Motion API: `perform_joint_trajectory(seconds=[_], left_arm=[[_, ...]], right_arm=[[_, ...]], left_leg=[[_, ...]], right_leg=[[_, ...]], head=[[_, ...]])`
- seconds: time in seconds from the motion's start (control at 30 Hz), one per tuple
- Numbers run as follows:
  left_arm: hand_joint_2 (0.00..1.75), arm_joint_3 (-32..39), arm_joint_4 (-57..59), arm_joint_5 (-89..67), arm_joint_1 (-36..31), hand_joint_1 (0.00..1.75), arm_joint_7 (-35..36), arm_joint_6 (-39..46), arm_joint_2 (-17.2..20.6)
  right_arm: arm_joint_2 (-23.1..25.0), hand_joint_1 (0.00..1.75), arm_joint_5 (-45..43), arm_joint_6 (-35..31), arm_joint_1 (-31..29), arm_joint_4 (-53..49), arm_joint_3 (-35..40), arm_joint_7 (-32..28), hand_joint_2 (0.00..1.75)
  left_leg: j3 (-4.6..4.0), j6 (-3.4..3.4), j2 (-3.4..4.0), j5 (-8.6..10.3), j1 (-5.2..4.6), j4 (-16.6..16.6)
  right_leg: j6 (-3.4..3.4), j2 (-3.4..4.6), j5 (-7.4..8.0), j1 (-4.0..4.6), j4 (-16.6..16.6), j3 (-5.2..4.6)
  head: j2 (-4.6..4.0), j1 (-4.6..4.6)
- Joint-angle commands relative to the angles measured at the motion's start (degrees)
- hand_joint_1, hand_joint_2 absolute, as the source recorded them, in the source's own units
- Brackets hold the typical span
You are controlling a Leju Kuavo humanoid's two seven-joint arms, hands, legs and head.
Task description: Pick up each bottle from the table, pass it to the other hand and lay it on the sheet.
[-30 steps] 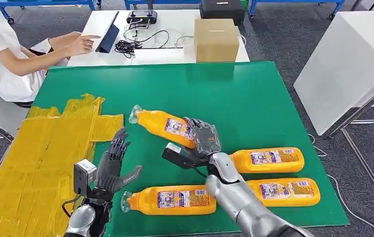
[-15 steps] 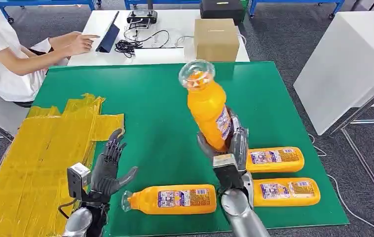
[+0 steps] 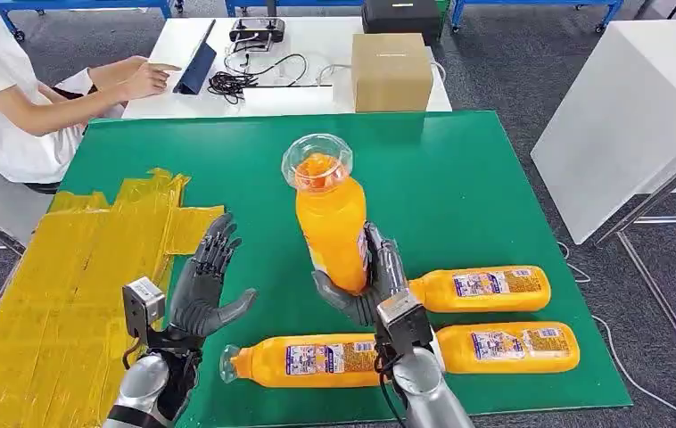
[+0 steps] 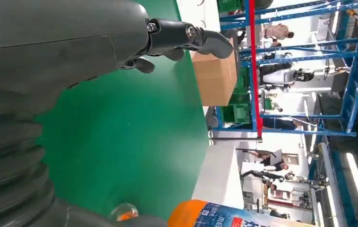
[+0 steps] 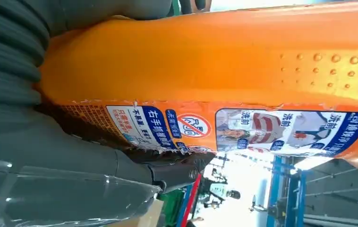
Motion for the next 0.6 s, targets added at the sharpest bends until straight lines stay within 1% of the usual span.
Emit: perform_joint_trajectory(seconds=[0.03, 0.13, 0.27, 0.37, 0.47, 0.57, 0.6], left_arm=[[1.75, -1.5, 2.9, 0.0, -2.3, 0.00, 0.2, 0.0, 1.8], [1.75, -2.7, 2.8, 1.6, -3.9, 0.00, 0.0, -1.4, 2.1], [1.75, -4.5, 1.0, 2.5, -5.1, 0.00, 0.2, -2.3, 2.2], [1.75, -5.8, -0.8, 2.5, -4.8, 0.00, 0.2, -2.9, 2.2], [1.75, -7.4, -1.8, 2.5, -4.6, 0.00, 0.2, -3.1, 2.2], [1.75, -7.8, -1.9, 2.4, -4.6, 0.00, 0.2, -3.1, 2.2], [1.75, -7.8, -1.9, 2.4, -4.6, 0.00, 0.2, -3.1, 2.2]], right_arm=[[-0.8, 1.75, -0.2, 0.7, -2.3, 3.8, 0.8, 0.1, 1.75], [0.0, 1.75, 1.8, 3.2, -4.0, 9.4, 3.9, 1.4, 1.75], [1.0, 1.75, 6.3, 2.6, -7.3, 19.5, 8.6, 2.6, 1.75], [1.7, 1.75, 9.2, 1.1, -9.7, 24.9, 10.6, 4.4, 1.75], [2.7, 1.75, 11.0, -0.3, -11.7, 28.4, 11.3, 4.8, 1.75], [2.9, 1.75, 11.0, -0.2, -12.1, 28.7, 11.3, 4.9, 1.75], [2.9, 1.75, 11.0, -0.2, -12.1, 28.7, 11.3, 4.9, 1.75]], left_leg=[[0.08, -0.10, 0.06, 0.00, 0.07, 0.0], [0.08, -0.11, 0.08, 0.00, 0.09, 0.0], [0.11, -0.13, 0.19, 0.00, 0.13, 0.0], [0.12, -0.13, 0.20, -0.01, 0.15, 0.0], [0.05, -0.06, 0.09, -0.01, 0.08, 0.0], [0.03, -0.05, 0.12, 0.00, 0.06, 0.0], [0.12, -0.15, 0.22, -0.05, 0.19, 0.0]], right_leg=[[-0.04, 0.03, 0.03, 0.07, -0.1, 0.09], [-0.06, 0.05, 0.04, 0.10, -0.1, 0.08], [-0.07, 0.16, 0.07, 0.13, -0.1, 0.09], [-0.07, 0.16, 0.06, 0.15, -0.1, 0.10], [-0.02, 0.07, 0.02, 0.08, 0.0, 0.05], [-0.01, 0.08, 0.02, 0.06, 0.0, 0.02], [-0.05, 0.16, 0.03, 0.19, -0.1, 0.15]], head=[[0.00, 0.00], [0.00, -0.02], [0.00, -0.02], [0.00, 0.00], [0.00, 0.00], [0.00, -0.02], [0.00, 0.00]])
